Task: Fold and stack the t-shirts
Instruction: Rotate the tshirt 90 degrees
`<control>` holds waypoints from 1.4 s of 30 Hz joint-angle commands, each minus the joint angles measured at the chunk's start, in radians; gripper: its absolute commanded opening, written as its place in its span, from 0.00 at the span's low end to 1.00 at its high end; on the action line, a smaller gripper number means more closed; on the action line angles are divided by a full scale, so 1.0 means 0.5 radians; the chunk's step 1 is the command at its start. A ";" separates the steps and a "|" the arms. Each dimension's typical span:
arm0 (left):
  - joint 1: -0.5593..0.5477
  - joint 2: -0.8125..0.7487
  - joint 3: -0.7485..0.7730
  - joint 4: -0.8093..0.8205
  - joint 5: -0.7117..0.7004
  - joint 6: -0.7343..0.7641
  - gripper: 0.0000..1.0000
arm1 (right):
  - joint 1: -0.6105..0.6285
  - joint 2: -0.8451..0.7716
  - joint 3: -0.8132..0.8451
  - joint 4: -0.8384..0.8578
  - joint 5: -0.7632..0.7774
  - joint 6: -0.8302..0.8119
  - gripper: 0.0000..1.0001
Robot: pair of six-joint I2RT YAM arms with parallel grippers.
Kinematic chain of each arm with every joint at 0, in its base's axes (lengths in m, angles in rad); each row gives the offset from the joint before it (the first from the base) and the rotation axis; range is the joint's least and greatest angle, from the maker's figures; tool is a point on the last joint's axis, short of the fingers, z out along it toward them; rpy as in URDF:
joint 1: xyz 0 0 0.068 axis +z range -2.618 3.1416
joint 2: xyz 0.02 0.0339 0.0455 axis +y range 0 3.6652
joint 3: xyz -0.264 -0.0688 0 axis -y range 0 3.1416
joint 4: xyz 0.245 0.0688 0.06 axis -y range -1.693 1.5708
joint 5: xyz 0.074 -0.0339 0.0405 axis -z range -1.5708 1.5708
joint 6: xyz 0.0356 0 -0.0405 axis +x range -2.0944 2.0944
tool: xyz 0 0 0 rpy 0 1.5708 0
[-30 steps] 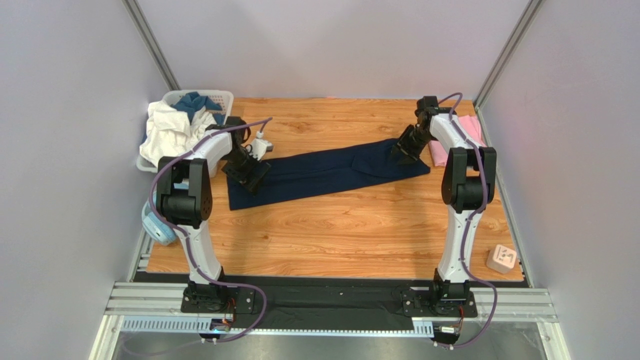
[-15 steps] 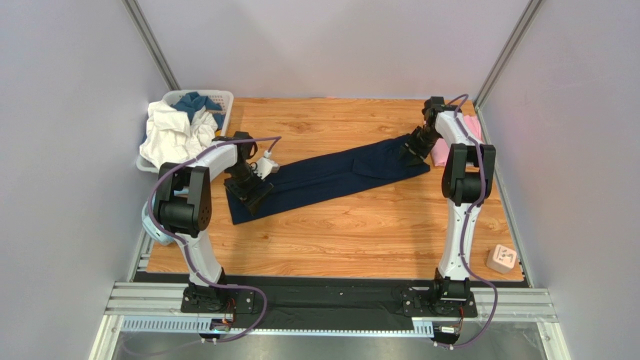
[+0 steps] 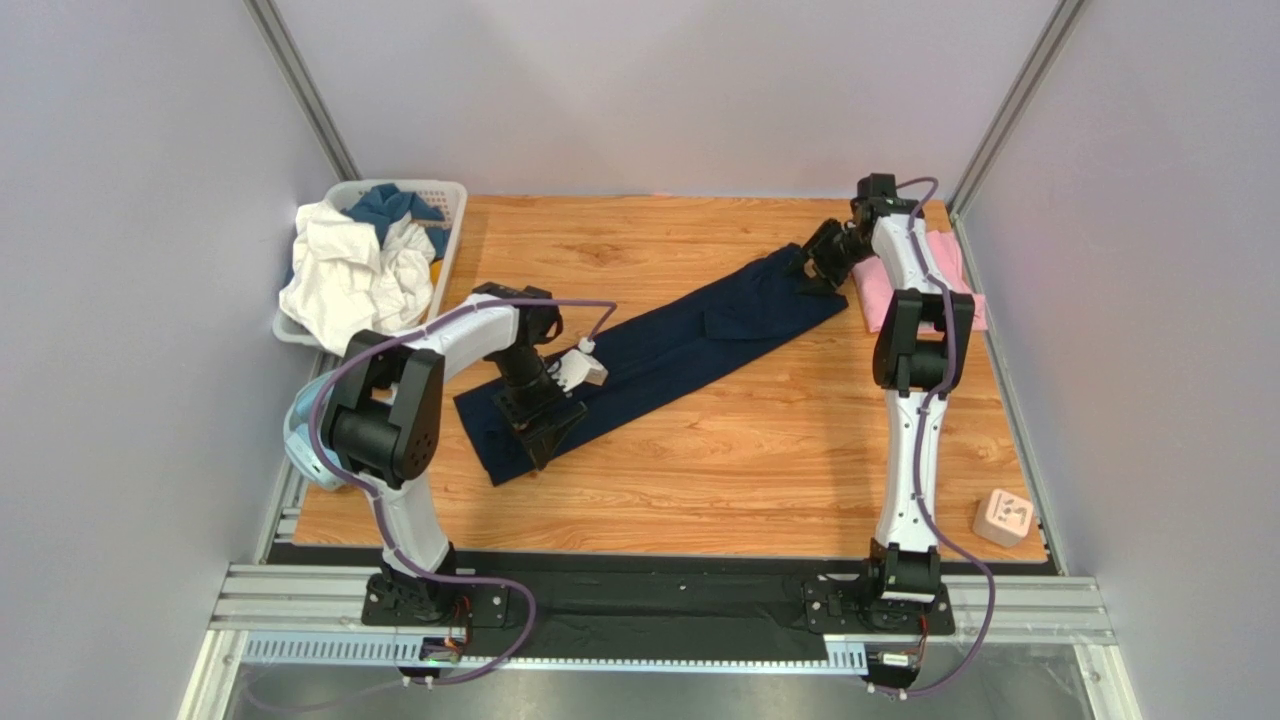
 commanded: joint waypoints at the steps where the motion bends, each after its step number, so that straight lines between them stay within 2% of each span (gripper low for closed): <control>1: -0.146 -0.016 0.019 -0.157 0.217 -0.003 1.00 | 0.018 0.179 0.112 0.206 -0.194 0.084 0.50; 4: -0.225 0.039 0.053 -0.216 0.321 -0.015 1.00 | 0.015 0.225 0.153 0.332 -0.316 0.148 0.52; 9: -0.339 0.116 0.096 -0.280 0.505 -0.027 1.00 | 0.012 0.246 0.137 0.819 -0.531 0.390 0.57; 12: -0.419 0.128 0.130 -0.308 0.606 -0.040 1.00 | 0.009 0.295 0.220 1.114 -0.626 0.540 0.63; 15: -0.468 0.125 0.200 -0.354 0.722 -0.031 1.00 | 0.003 0.390 0.392 1.317 -0.724 0.657 0.73; 18: -0.474 0.122 0.292 -0.409 0.769 -0.024 1.00 | -0.010 0.403 0.435 1.480 -0.816 0.802 0.87; 19: -0.471 0.085 0.338 -0.409 0.754 -0.030 1.00 | -0.013 0.391 0.435 1.501 -0.838 0.820 1.00; 22: -0.422 -0.061 0.467 -0.406 0.720 -0.058 1.00 | -0.010 0.210 0.362 1.382 -0.841 0.689 1.00; 24: -0.352 -0.142 0.565 -0.384 0.732 -0.101 1.00 | -0.010 -0.020 0.236 1.262 -0.795 0.529 1.00; 27: -0.104 -0.304 0.768 -0.247 0.775 -0.254 1.00 | 0.015 -0.326 0.196 0.947 -0.676 0.266 1.00; 29: 0.129 -0.442 0.771 -0.009 0.769 -0.447 1.00 | 0.067 -0.480 0.095 0.635 -0.553 0.039 1.00; 30: 0.194 -0.488 0.744 0.057 0.757 -0.481 1.00 | 0.091 -0.696 0.003 0.582 -0.446 -0.014 1.00; 32: 0.271 -0.562 0.655 0.161 0.565 -0.506 1.00 | 0.150 -0.939 -0.441 0.562 -0.369 -0.057 1.00; 35: 0.308 -0.575 0.520 0.140 0.575 -0.494 1.00 | 0.400 -1.339 -1.047 0.654 -0.320 -0.100 1.00; 38: 0.354 -0.608 0.324 0.241 0.643 -0.515 1.00 | 0.676 -1.453 -1.343 0.615 -0.350 -0.119 1.00; 42: 0.425 -0.590 0.201 0.288 0.711 -0.506 1.00 | 1.008 -1.413 -1.519 0.575 -0.308 -0.121 1.00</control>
